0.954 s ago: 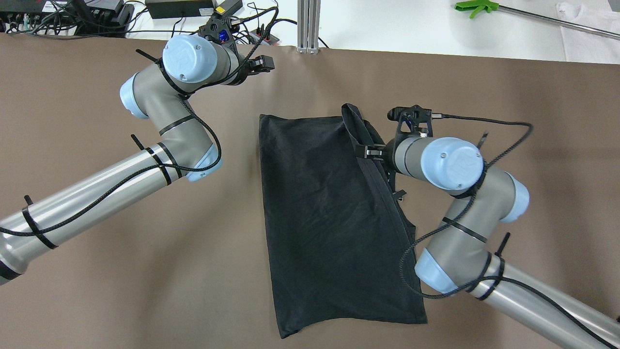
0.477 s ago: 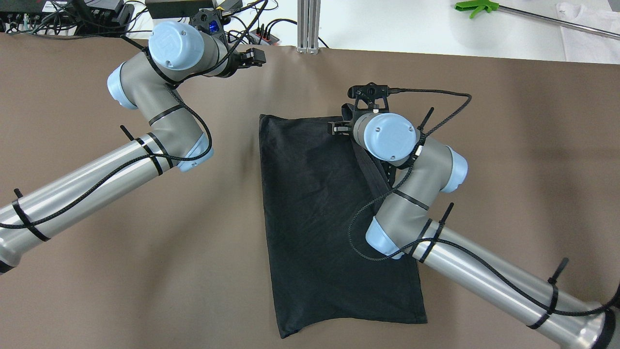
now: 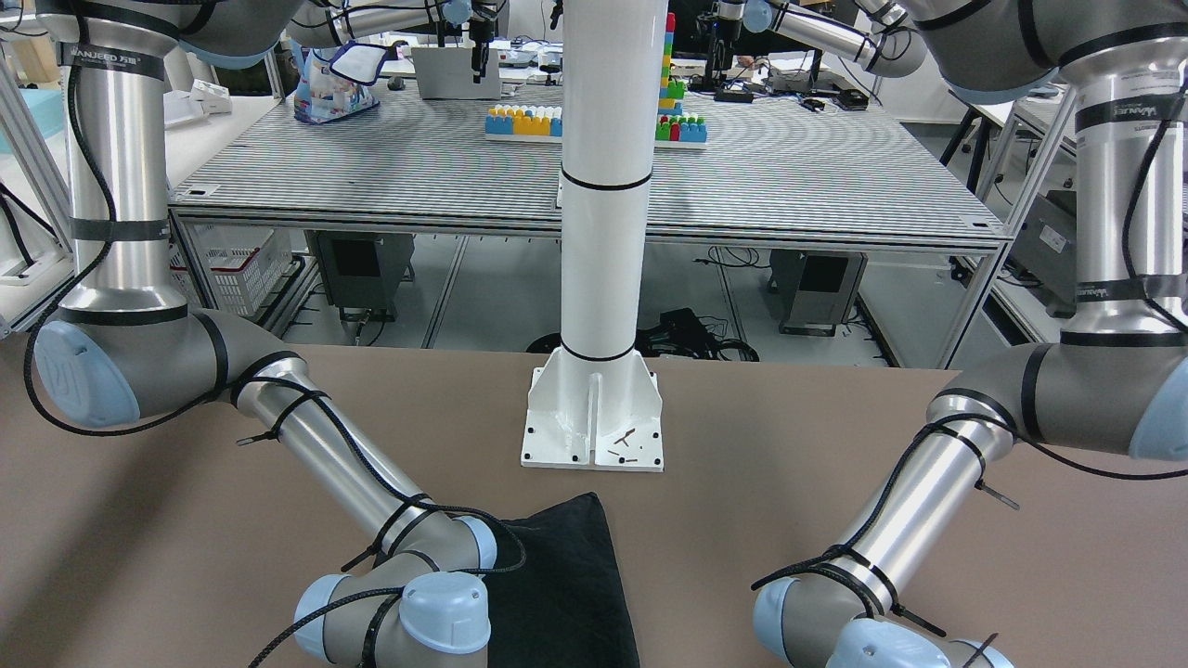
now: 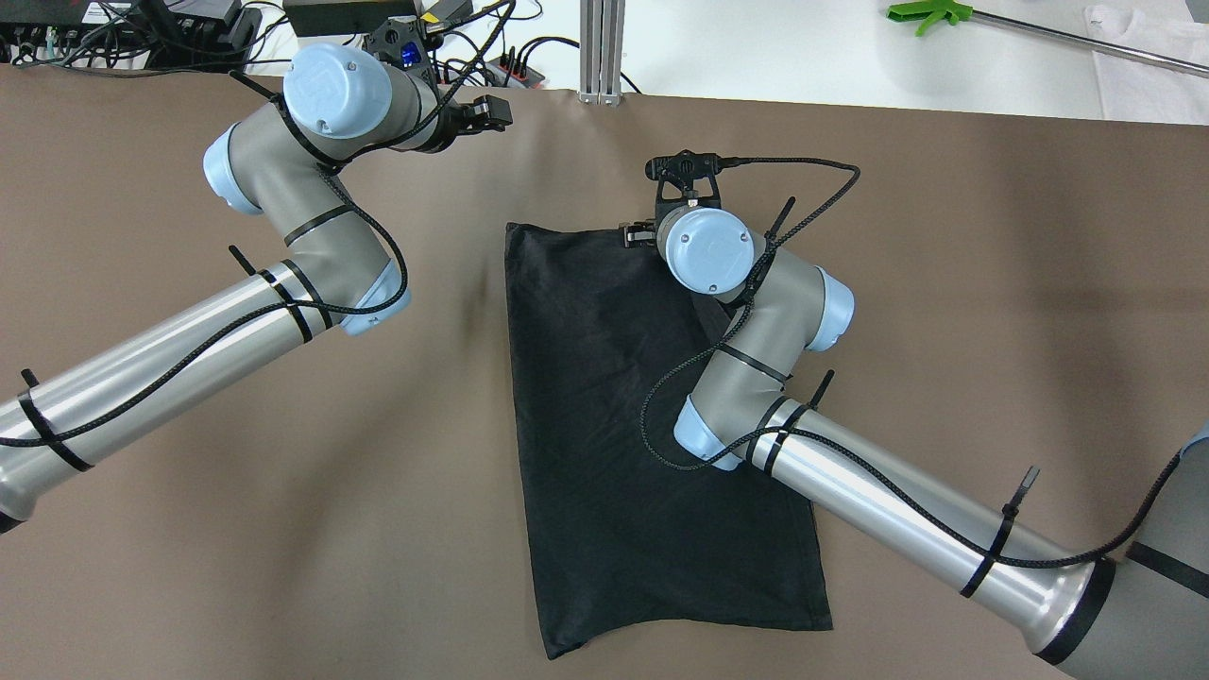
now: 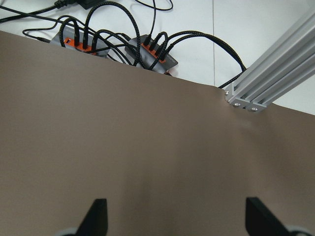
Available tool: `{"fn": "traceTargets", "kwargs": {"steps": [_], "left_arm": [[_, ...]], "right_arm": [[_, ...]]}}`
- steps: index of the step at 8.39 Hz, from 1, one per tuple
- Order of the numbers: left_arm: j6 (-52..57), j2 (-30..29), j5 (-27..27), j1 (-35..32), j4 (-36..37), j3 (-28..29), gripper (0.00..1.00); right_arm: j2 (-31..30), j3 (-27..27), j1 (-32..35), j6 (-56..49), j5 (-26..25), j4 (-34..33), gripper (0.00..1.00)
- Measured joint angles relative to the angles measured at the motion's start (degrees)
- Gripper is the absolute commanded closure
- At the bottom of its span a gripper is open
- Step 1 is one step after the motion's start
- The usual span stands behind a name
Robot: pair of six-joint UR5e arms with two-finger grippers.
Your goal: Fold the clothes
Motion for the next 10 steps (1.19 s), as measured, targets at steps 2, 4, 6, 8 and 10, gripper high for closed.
{"fn": "traceTargets", "kwargs": {"steps": [2, 4, 6, 8, 10], "left_arm": [[0.0, 0.2, 0.0, 0.0, 0.0, 0.0, 0.00], [0.0, 0.3, 0.0, 0.0, 0.0, 0.1, 0.00], [0.1, 0.3, 0.1, 0.1, 0.1, 0.1, 0.00], [-0.1, 0.2, 0.3, 0.2, 0.2, 0.1, 0.00], [-0.5, -0.1, 0.3, 0.4, 0.2, 0.1, 0.00]], "right_arm": [[0.5, -1.7, 0.0, -2.3, -1.1, 0.2, 0.05], [0.2, -2.7, 0.4, -4.1, -1.9, 0.2, 0.05], [-0.3, -3.2, 1.4, -5.9, -2.1, 0.2, 0.05], [-2.5, -3.7, 4.4, -9.9, -0.9, 0.4, 0.05], [-5.8, -3.7, 8.5, -15.1, 1.6, 0.7, 0.05]]}}
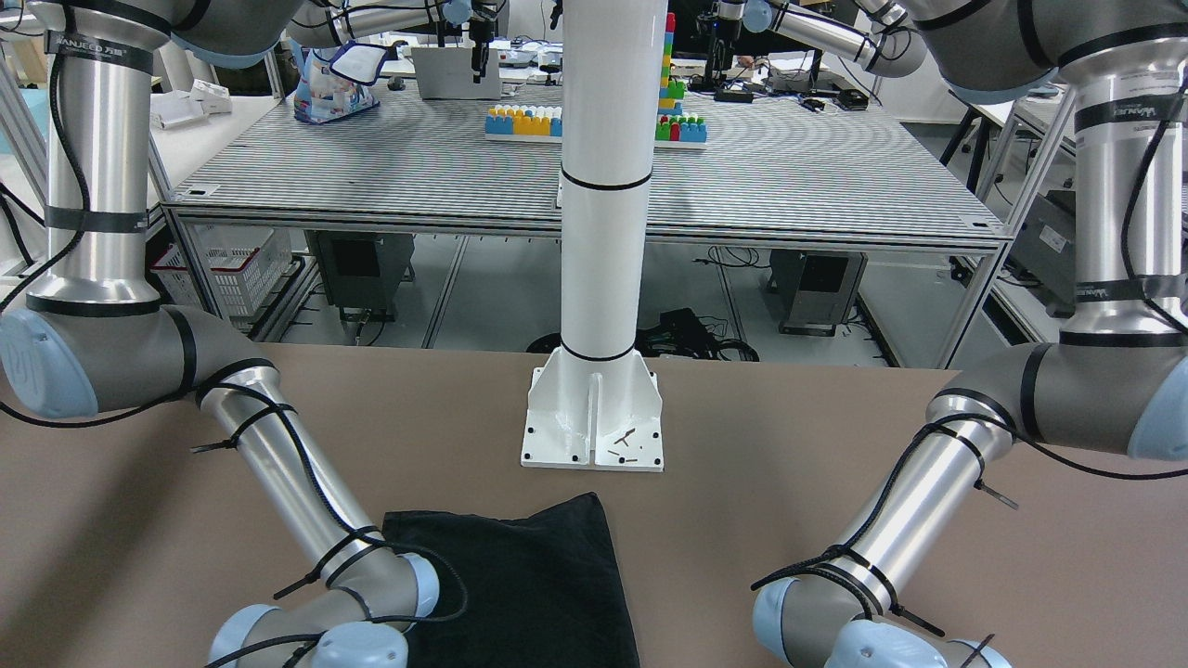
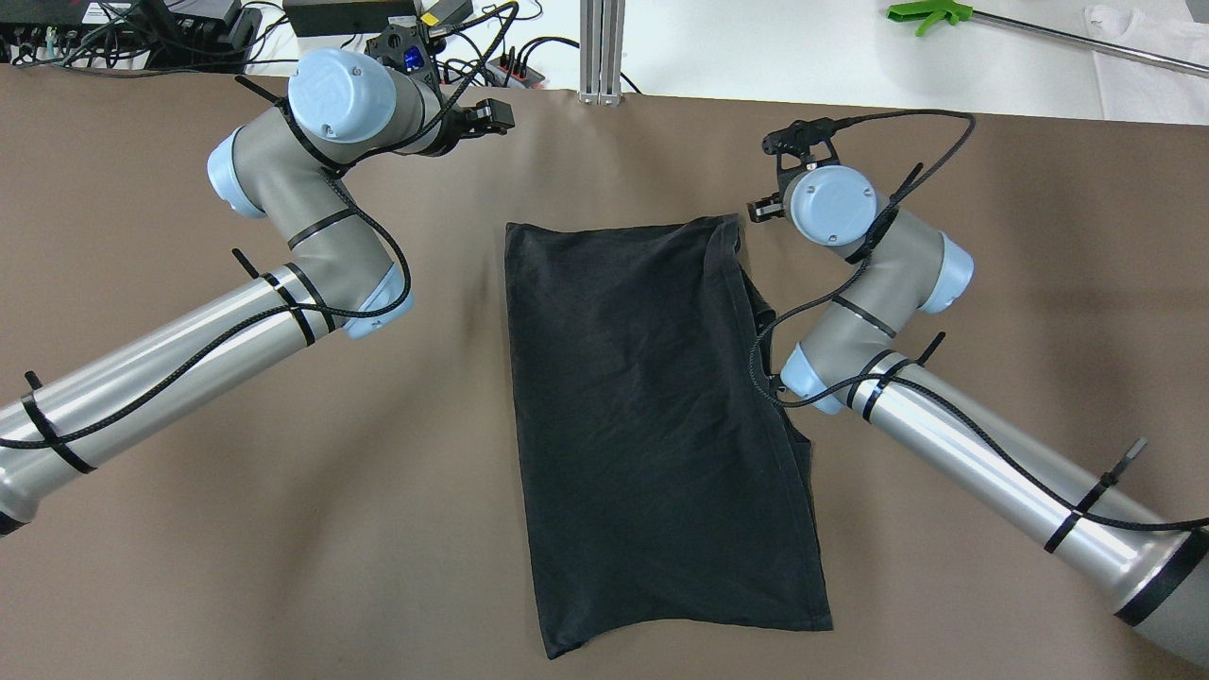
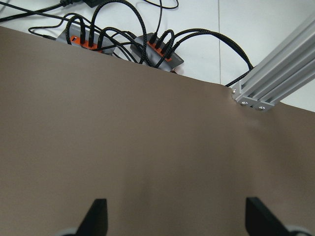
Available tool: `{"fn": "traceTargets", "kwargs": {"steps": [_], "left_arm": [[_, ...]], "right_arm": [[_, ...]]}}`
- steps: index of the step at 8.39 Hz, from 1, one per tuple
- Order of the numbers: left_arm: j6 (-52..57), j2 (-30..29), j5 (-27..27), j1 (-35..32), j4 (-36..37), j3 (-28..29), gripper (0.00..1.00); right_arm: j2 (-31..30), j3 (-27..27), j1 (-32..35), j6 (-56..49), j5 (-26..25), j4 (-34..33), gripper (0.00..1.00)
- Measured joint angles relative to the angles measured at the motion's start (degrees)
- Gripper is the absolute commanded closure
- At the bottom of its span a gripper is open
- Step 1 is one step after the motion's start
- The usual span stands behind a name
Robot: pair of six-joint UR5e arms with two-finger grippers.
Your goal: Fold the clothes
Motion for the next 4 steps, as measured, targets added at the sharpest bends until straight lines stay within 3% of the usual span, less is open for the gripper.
{"fn": "traceTargets", "kwargs": {"steps": [4], "left_arm": [[0.4, -0.3, -0.5, -1.1, 0.2, 0.0, 0.00]], "right_arm": [[-1.4, 4.5, 4.3, 0.7, 9.9, 0.2, 0.05]]}}
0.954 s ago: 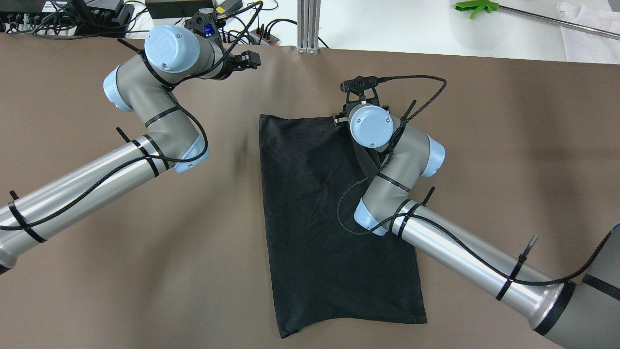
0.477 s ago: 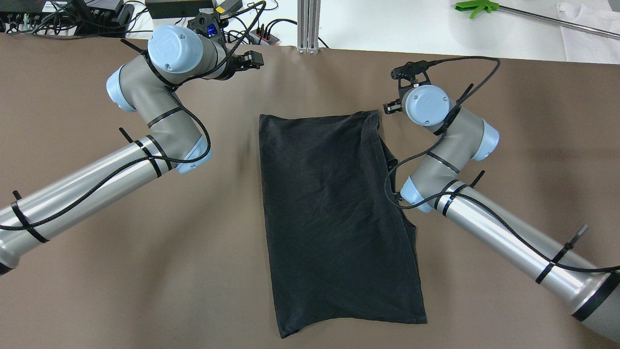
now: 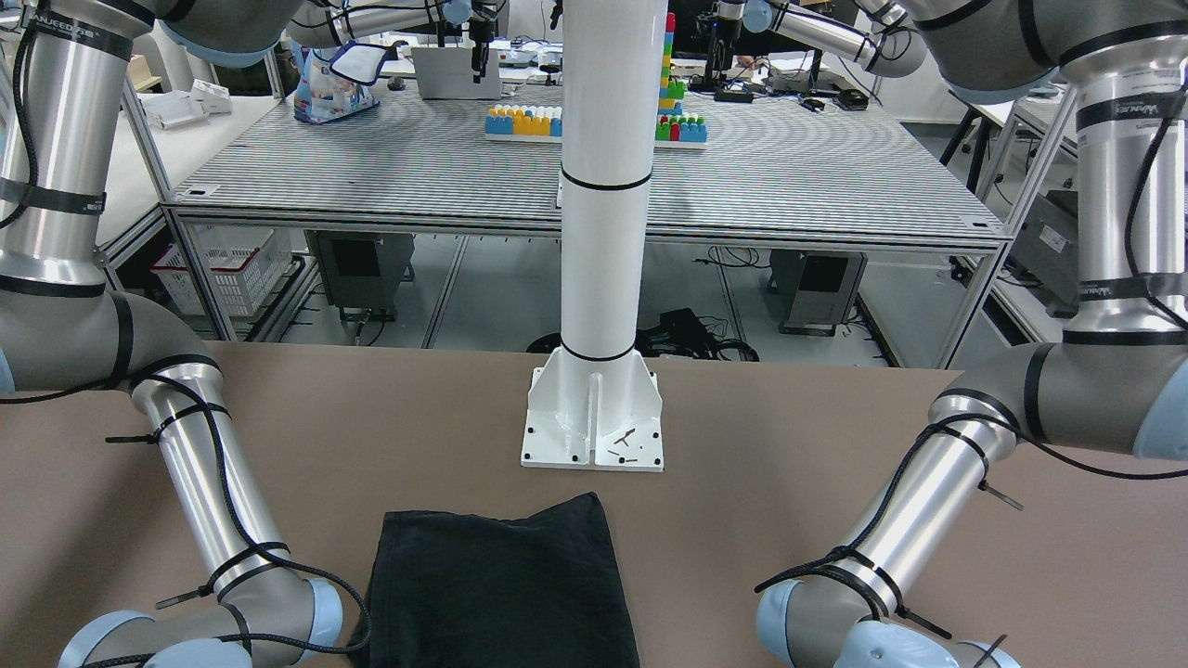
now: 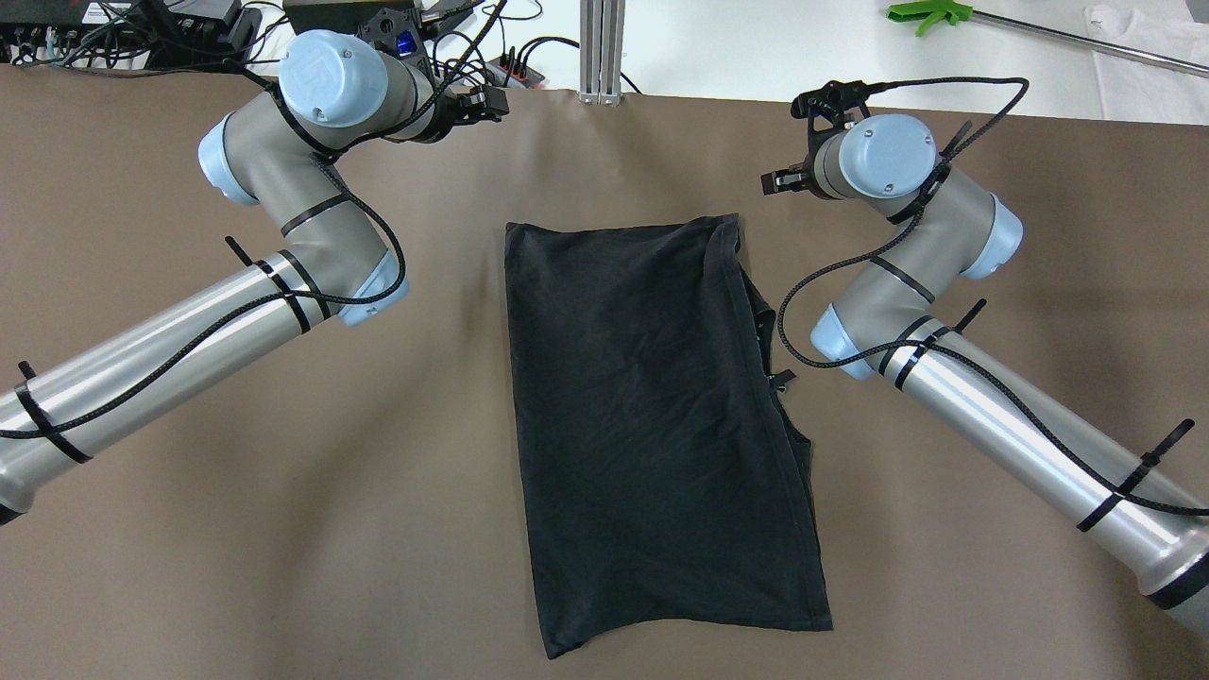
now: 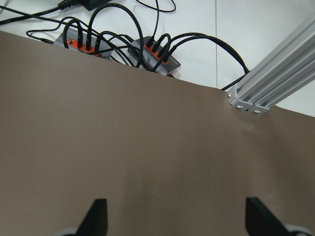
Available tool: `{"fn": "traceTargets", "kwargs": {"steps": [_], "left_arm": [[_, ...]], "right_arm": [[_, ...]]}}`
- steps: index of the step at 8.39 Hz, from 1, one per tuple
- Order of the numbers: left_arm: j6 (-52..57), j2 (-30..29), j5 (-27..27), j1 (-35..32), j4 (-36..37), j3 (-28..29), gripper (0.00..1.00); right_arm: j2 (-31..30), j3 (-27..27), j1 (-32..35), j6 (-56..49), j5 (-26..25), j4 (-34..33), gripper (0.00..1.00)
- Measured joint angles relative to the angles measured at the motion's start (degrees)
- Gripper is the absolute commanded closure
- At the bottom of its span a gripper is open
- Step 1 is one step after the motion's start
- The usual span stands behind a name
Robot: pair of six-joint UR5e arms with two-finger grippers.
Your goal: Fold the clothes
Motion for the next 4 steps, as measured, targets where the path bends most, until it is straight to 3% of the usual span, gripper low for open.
{"fn": "traceTargets", "kwargs": {"steps": [4], "left_arm": [[0.0, -0.4, -0.5, -0.6, 0.0, -0.1, 0.00]], "right_arm": [[-3.6, 9.9, -0.2, 13.3, 12.7, -1.1, 0.05]]}}
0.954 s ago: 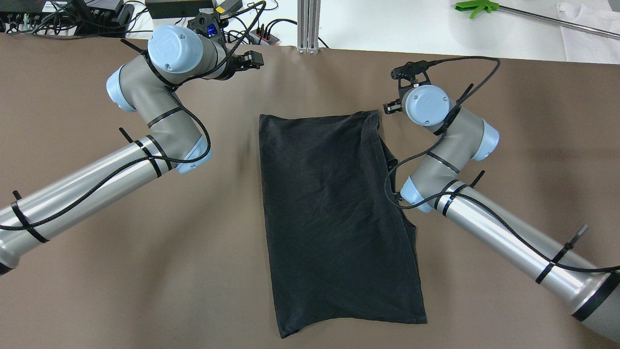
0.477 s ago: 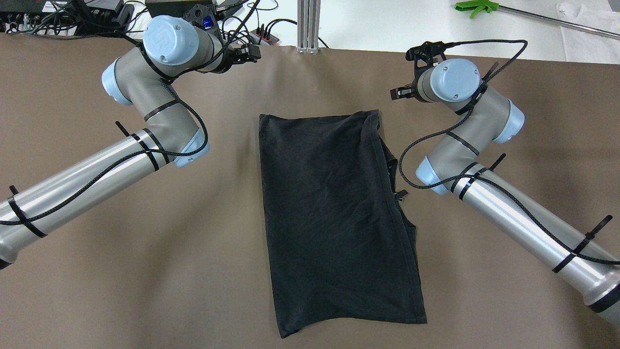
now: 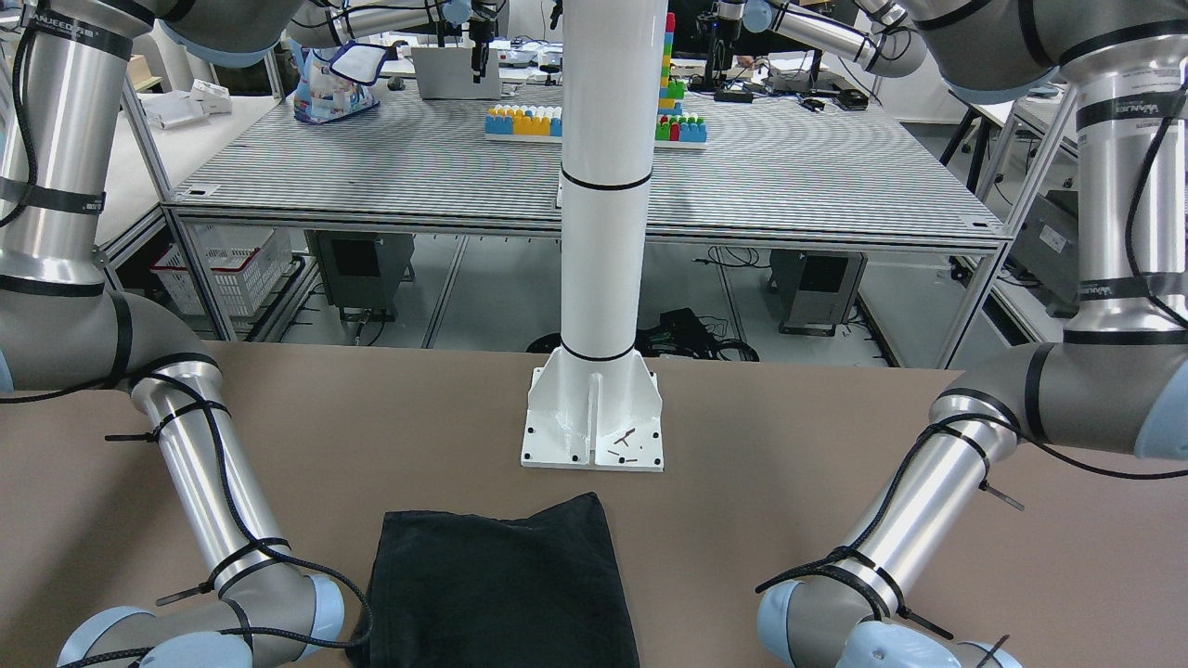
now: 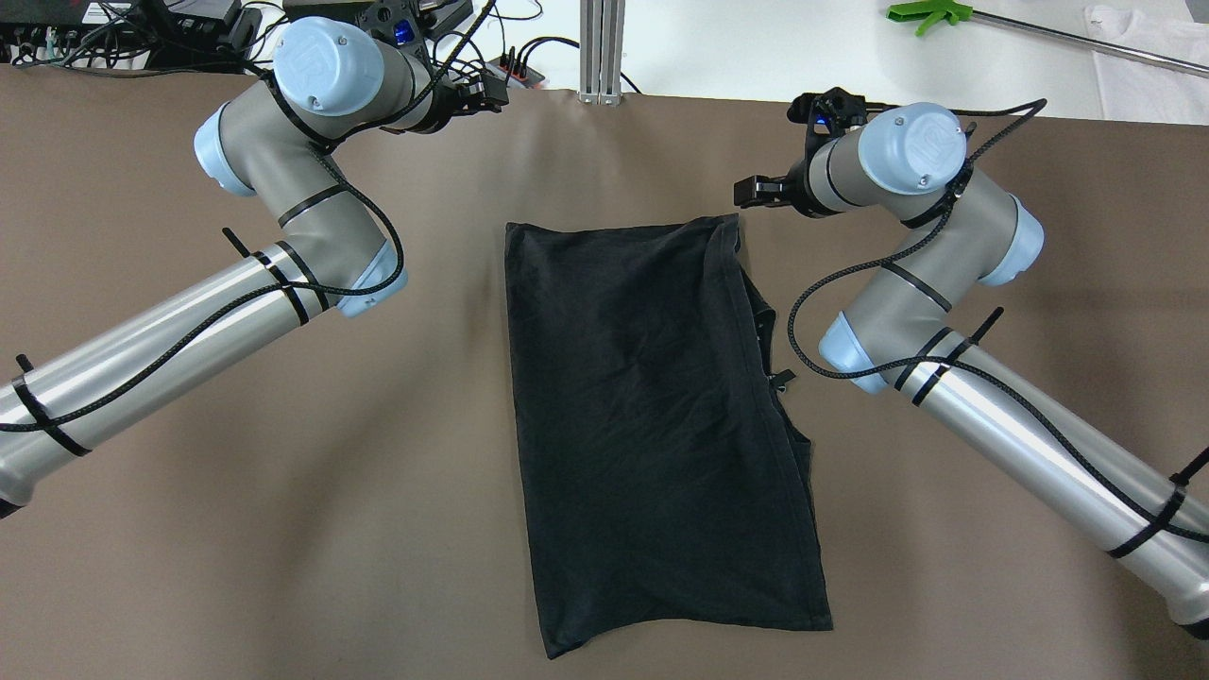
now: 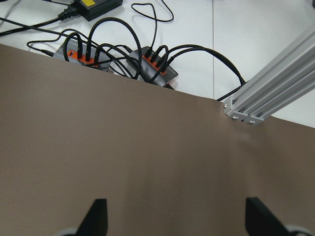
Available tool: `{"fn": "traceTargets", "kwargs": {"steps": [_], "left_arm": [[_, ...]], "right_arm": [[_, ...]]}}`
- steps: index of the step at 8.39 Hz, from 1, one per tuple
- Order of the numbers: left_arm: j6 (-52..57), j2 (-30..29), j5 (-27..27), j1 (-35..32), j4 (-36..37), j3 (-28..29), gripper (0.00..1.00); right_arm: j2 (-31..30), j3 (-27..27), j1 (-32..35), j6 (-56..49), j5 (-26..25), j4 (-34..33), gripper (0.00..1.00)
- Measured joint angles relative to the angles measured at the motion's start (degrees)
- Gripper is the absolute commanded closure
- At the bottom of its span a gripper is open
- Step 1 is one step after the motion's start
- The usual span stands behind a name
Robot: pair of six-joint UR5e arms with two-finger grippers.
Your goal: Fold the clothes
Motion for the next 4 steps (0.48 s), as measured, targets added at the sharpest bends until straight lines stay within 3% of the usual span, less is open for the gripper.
{"fn": "traceTargets", "kwargs": {"steps": [2, 4], "left_arm": [[0.0, 0.0, 0.0, -0.2, 0.0, 0.0, 0.00], [0.0, 0.0, 0.0, -0.3, 0.0, 0.0, 0.00]], "right_arm": [[-3.6, 4.0, -2.6, 6.4, 2.2, -0.1, 0.05], [-4.6, 4.7, -6.5, 9.0, 0.6, 0.3, 0.05]]}}
